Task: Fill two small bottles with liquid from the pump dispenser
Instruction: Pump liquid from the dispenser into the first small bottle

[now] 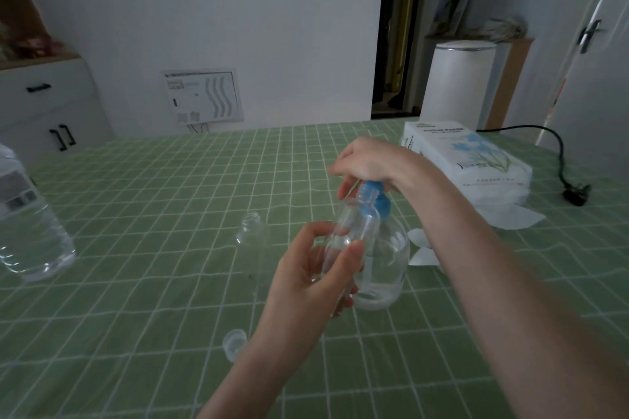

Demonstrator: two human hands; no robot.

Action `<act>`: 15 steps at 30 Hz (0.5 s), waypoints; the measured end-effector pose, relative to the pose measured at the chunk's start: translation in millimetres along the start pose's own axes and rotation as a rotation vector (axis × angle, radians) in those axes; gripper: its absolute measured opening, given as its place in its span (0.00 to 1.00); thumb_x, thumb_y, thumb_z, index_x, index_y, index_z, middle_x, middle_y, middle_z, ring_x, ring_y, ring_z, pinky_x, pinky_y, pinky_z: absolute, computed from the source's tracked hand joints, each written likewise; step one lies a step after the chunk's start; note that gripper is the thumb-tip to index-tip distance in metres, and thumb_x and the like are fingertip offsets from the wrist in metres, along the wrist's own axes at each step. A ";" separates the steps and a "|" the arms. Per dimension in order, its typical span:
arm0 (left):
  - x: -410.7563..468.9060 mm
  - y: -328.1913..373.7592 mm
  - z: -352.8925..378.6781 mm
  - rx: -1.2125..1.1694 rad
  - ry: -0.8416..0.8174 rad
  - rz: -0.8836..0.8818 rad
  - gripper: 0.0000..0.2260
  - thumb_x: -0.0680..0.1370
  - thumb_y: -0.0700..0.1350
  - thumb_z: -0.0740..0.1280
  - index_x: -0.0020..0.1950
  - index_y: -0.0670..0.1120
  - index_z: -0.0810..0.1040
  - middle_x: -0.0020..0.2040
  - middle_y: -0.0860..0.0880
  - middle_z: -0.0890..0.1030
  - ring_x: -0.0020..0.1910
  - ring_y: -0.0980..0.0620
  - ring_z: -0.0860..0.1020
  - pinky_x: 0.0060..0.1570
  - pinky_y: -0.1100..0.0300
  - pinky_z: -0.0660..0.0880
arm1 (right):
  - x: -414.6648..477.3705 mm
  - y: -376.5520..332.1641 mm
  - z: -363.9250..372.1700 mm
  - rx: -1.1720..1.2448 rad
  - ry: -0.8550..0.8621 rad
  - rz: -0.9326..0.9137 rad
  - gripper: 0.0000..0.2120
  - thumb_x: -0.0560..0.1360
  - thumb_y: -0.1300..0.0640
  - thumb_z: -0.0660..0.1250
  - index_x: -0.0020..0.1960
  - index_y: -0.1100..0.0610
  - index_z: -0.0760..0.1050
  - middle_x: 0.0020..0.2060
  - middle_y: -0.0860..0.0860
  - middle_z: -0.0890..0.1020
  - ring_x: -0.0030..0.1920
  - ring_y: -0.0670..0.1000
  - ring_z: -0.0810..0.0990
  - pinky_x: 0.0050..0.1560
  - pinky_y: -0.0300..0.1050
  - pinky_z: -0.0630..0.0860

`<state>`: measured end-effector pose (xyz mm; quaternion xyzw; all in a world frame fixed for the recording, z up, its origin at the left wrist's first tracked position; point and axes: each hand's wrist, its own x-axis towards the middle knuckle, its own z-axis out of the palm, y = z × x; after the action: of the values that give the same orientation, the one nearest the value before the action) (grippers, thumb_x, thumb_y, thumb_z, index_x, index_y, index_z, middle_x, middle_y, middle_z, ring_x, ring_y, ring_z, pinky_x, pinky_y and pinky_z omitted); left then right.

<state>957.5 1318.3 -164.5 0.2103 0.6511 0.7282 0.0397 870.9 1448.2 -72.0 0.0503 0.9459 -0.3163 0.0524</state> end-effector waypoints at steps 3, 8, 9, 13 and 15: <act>-1.9 -1.3 -1.3 0.014 0.007 -0.008 0.14 0.65 0.59 0.70 0.45 0.53 0.77 0.34 0.48 0.82 0.25 0.57 0.74 0.25 0.67 0.70 | 0.5 2.7 5.1 0.011 -0.003 0.000 0.16 0.80 0.57 0.62 0.62 0.65 0.75 0.54 0.61 0.83 0.56 0.60 0.81 0.64 0.55 0.74; -2.5 -2.4 -3.1 0.038 0.013 -0.008 0.13 0.65 0.56 0.68 0.45 0.52 0.76 0.33 0.48 0.81 0.25 0.56 0.74 0.24 0.66 0.69 | 1.7 4.3 9.3 0.012 0.004 -0.002 0.16 0.80 0.58 0.61 0.63 0.66 0.75 0.55 0.62 0.82 0.57 0.60 0.81 0.65 0.55 0.72; -2.1 -2.2 -2.9 0.037 0.014 -0.007 0.12 0.66 0.56 0.68 0.45 0.52 0.76 0.33 0.48 0.81 0.25 0.56 0.74 0.24 0.66 0.69 | 1.8 4.2 8.3 0.013 0.011 -0.013 0.16 0.80 0.58 0.61 0.62 0.66 0.75 0.55 0.62 0.82 0.57 0.60 0.81 0.65 0.56 0.72; -0.1 0.9 -0.9 0.014 0.021 0.003 0.12 0.66 0.55 0.68 0.45 0.51 0.77 0.34 0.47 0.81 0.25 0.57 0.75 0.24 0.67 0.70 | 0.5 1.3 1.6 0.035 0.063 -0.058 0.16 0.80 0.57 0.61 0.61 0.66 0.76 0.54 0.63 0.83 0.55 0.62 0.82 0.61 0.58 0.75; 0.4 1.9 -0.3 0.002 0.027 -0.001 0.13 0.64 0.56 0.69 0.45 0.51 0.77 0.33 0.48 0.80 0.24 0.57 0.74 0.24 0.67 0.70 | 0.5 -0.5 0.8 0.032 0.066 -0.051 0.17 0.80 0.57 0.62 0.62 0.67 0.75 0.55 0.64 0.82 0.56 0.62 0.82 0.62 0.57 0.75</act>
<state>957.5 1317.9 -162.5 0.2005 0.6524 0.7302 0.0310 870.4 1447.3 -72.4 0.0373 0.9430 -0.3306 0.0122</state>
